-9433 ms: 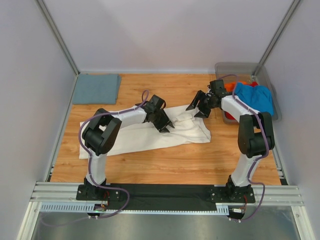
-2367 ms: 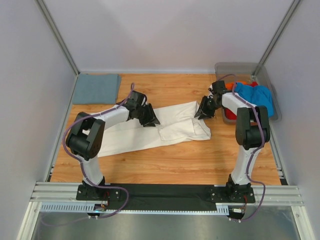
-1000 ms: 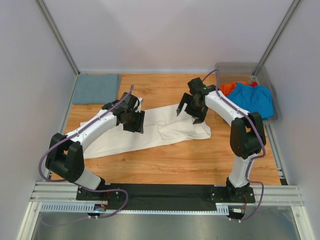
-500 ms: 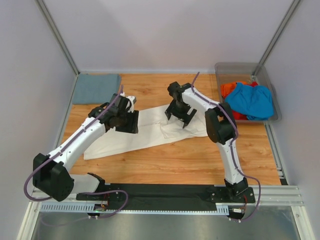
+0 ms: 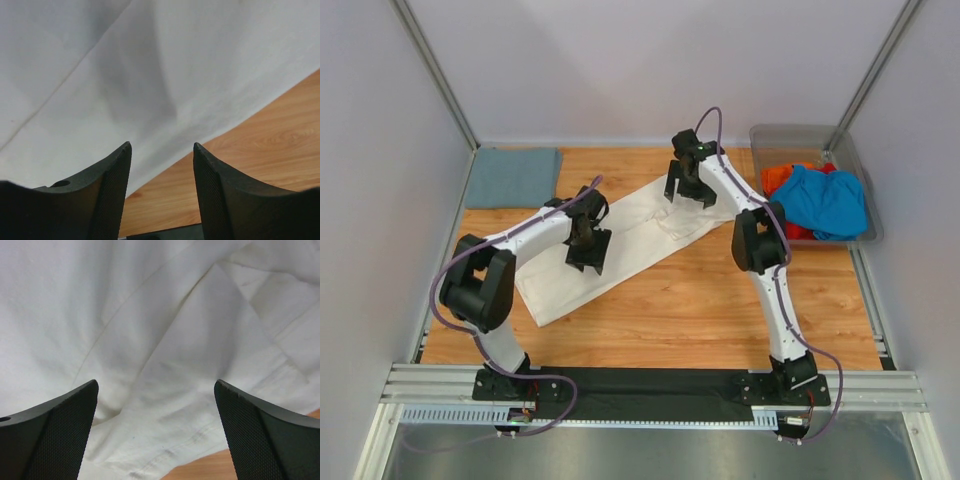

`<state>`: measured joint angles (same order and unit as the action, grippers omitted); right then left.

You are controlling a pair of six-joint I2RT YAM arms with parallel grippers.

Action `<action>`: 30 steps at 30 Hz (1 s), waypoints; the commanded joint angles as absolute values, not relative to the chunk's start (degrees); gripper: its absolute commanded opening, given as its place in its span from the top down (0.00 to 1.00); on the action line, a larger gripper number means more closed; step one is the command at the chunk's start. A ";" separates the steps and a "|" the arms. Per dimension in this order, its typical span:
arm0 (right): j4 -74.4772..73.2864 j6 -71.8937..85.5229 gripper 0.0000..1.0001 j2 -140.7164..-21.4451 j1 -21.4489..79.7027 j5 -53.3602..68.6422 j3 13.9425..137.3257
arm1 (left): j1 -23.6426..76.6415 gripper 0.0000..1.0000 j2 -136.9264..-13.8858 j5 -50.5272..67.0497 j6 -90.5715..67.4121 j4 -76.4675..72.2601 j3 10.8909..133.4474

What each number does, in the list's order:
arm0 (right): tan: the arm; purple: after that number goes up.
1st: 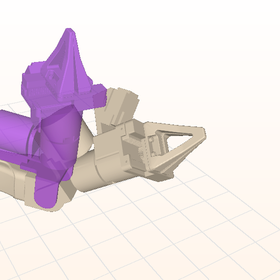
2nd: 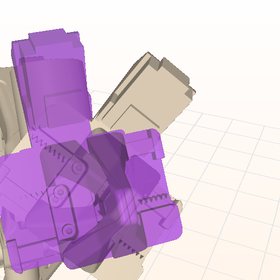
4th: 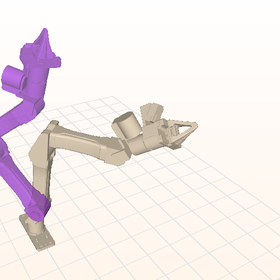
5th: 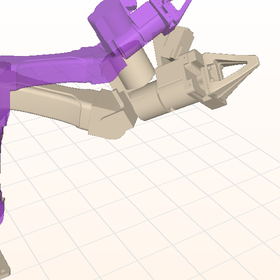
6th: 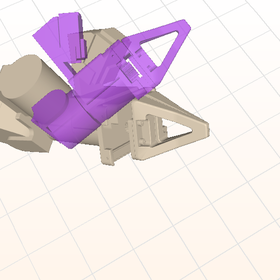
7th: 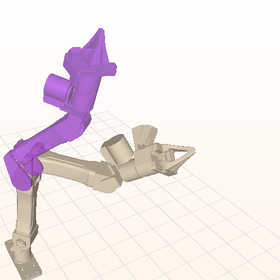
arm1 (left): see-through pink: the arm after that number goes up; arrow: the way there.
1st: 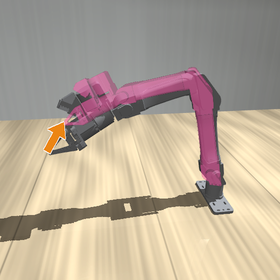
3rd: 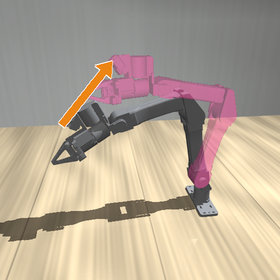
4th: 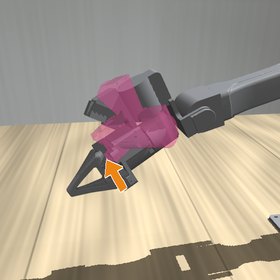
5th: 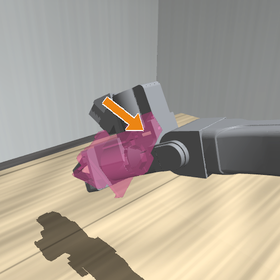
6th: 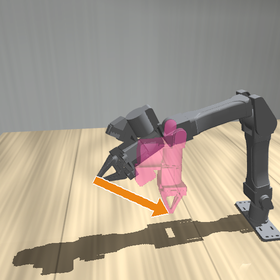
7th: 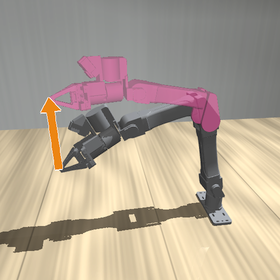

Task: Fold and stack the t-shirts
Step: Fold the tshirt

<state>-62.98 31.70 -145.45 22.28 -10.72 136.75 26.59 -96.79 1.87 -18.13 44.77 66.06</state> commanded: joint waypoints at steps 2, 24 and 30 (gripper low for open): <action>-60.82 27.33 0.00 -132.56 22.59 -14.33 135.19 | 25.75 0.44 -103.43 2.54 -19.33 47.89 74.78; -58.45 17.93 0.00 -126.90 22.15 -13.55 123.03 | 47.81 0.46 -95.22 30.44 -51.25 23.53 60.55; -57.93 17.93 0.01 -135.52 23.11 -10.81 125.08 | 44.75 0.45 -84.83 19.45 -43.69 35.85 66.35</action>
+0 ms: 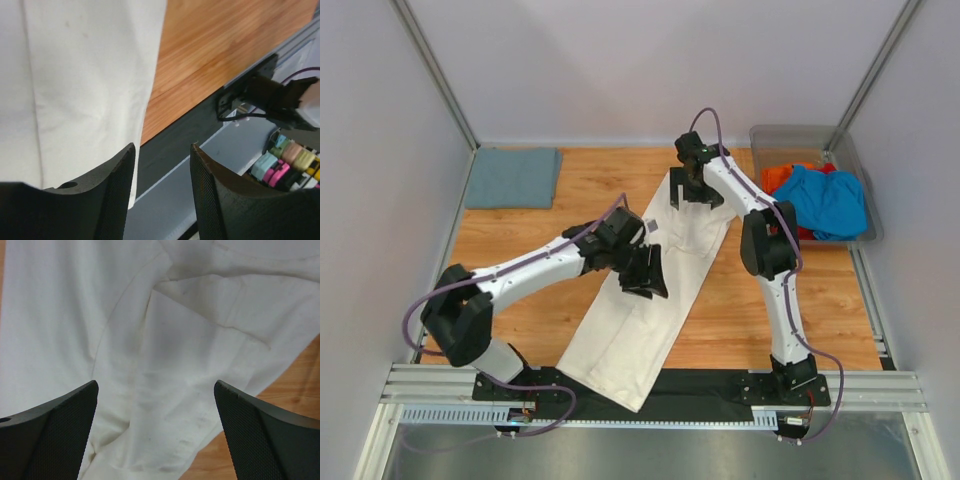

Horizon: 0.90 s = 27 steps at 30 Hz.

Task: Fold and stack the t-shirts
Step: Fold the tshirt

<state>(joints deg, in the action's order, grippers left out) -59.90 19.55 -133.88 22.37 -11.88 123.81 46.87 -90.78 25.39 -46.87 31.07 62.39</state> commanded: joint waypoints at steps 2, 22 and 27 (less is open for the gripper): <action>-57.04 18.10 0.02 -136.58 23.73 -10.99 124.19 | 42.38 0.45 -81.67 18.55 -42.63 38.14 66.01; -40.86 19.25 0.04 -149.60 25.22 -5.36 150.64 | 26.02 0.44 -92.28 28.66 -34.19 33.48 60.99; -48.77 21.00 0.05 -136.78 25.05 -4.57 142.32 | 26.02 0.45 -91.14 23.73 -33.84 35.33 60.30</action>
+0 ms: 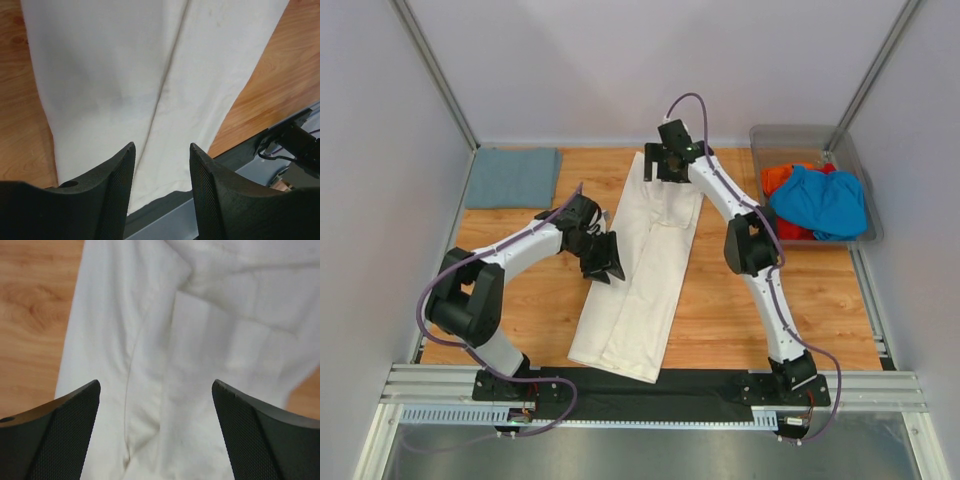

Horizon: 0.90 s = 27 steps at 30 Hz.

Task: Fold and stack the t-shirts
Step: Fold the tshirt

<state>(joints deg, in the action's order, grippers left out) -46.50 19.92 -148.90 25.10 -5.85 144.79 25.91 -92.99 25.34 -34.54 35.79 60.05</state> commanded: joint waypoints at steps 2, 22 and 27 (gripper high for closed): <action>-51.92 22.32 0.06 -129.49 25.40 -4.39 132.83 | 26.02 0.47 -90.79 24.69 -35.06 34.55 59.16; -58.97 36.92 0.00 -134.37 39.55 -11.77 114.95 | 28.65 0.44 -69.35 19.69 -47.81 28.74 38.15; -59.50 24.91 0.00 -142.81 38.76 -16.60 123.47 | 28.65 0.44 -70.40 20.74 -46.94 27.52 37.71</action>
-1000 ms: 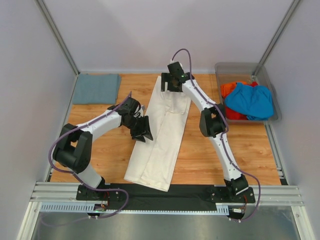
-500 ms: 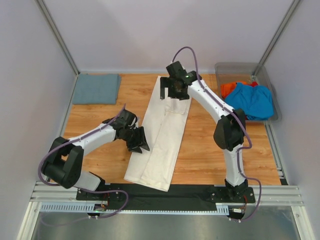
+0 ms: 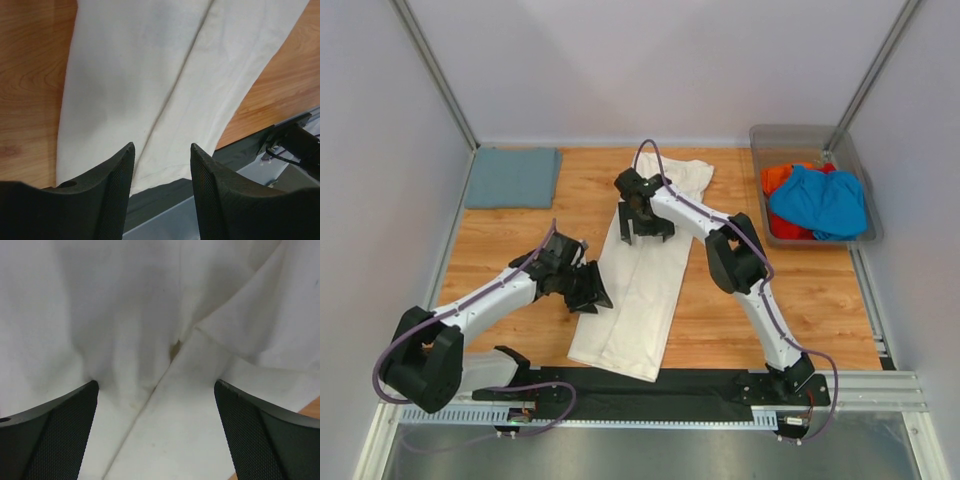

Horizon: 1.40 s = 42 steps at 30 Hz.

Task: Fold and stack the t-shirts
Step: Fold the tshirt

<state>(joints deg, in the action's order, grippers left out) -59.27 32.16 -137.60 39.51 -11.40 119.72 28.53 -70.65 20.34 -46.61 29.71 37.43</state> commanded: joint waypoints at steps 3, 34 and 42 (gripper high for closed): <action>-60.21 20.23 0.00 -146.42 37.27 -17.92 129.28 | 28.65 0.44 -74.08 22.41 -45.97 25.93 39.11; -47.46 31.11 0.02 -89.83 32.52 -0.79 68.58 | 44.29 0.46 -98.79 27.35 -62.40 11.75 48.14; -48.26 32.78 0.23 -79.30 31.90 6.93 55.06 | 45.26 0.46 -80.54 13.99 -53.89 32.59 51.24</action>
